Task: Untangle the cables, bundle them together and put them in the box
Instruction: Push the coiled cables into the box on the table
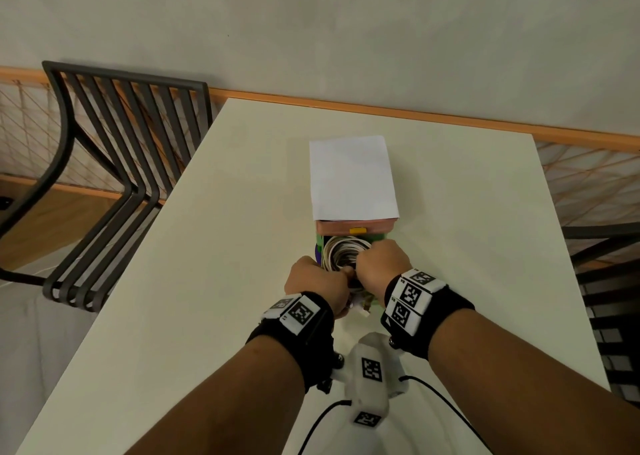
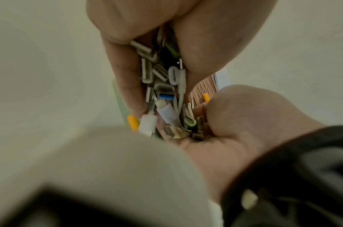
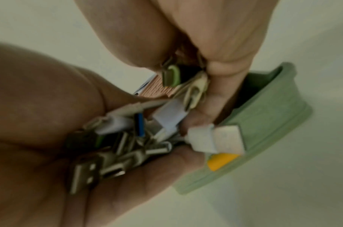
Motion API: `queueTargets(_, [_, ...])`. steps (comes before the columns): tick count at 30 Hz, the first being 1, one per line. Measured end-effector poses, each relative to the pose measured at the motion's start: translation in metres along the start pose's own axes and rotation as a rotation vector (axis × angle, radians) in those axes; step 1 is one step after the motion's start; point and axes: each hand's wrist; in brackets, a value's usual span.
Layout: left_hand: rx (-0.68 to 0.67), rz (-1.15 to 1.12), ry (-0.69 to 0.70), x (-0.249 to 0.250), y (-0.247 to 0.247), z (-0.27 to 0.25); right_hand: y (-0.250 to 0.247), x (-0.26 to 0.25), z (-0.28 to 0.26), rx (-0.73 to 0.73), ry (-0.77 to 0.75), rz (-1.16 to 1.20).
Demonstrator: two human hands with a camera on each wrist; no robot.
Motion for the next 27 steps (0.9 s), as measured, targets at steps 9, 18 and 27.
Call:
queueTargets(9, [0.065,0.16,0.086,0.002,0.002,-0.002,0.009,0.023,0.009,-0.149,-0.105,0.163])
queueTargets(18, [-0.073,0.319,0.135,0.008,-0.007,-0.014,0.0,0.017,-0.004,0.085,-0.113,-0.079])
queueTargets(27, [-0.096,0.474,0.171,0.014,-0.003,0.01,-0.009,0.007,-0.011,-0.169,-0.176,-0.17])
Point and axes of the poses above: each hand's wrist, its own z-axis towards the middle knuckle, its own y-axis out of the palm, x = y × z, and after that the axes turned 2 degrees about -x, right-handed
